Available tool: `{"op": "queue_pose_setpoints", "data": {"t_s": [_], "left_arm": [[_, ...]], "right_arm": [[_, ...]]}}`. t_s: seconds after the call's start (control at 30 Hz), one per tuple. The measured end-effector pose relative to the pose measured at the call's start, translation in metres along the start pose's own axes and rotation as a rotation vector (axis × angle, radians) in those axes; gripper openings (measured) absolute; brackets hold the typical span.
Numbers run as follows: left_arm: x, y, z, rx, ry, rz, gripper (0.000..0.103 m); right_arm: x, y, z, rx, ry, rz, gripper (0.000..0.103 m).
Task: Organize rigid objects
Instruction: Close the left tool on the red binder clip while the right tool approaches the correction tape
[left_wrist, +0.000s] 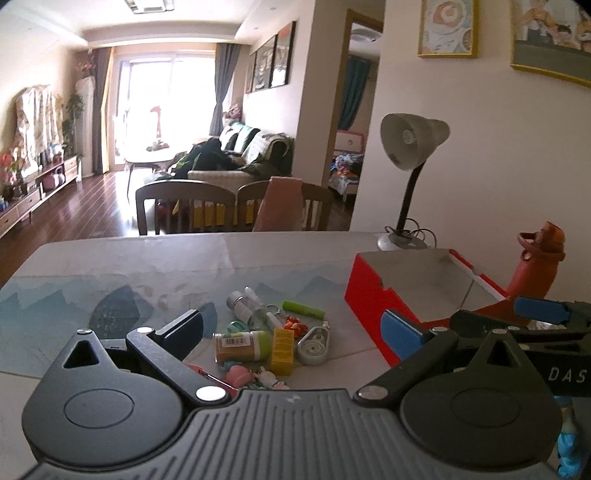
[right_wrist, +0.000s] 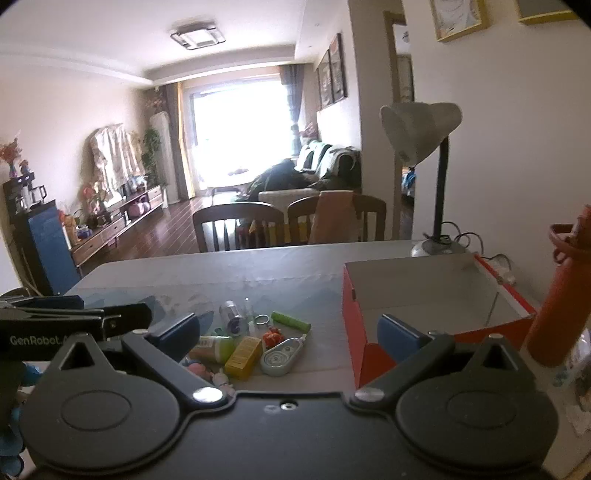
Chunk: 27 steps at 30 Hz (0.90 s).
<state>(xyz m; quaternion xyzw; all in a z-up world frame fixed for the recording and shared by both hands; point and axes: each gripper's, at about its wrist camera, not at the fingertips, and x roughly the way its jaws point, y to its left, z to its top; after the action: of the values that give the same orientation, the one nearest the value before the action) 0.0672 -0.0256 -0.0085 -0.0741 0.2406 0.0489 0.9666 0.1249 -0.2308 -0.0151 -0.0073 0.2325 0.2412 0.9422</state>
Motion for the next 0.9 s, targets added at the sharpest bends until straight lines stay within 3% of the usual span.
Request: {"op": "queue_pose_setpoints", "data": {"t_s": [0.5,0.73,0.9], "left_arm": [[0.042,0.007,0.001,-0.088,0.063,0.093,0.103],[0.070,0.025,-0.009,-0.149,0.155,0.120,0.103],[0.085,0.042,-0.020,-0.198,0.205,0.180,0.103]], "right_arm": [[0.056,-0.009,0.012,-0.088,0.113,0.149,0.102],[0.090,-0.015,0.006,-0.091,0.209,0.214,0.100],[0.110,-0.017,0.001,-0.116,0.240,0.225,0.096]]}}
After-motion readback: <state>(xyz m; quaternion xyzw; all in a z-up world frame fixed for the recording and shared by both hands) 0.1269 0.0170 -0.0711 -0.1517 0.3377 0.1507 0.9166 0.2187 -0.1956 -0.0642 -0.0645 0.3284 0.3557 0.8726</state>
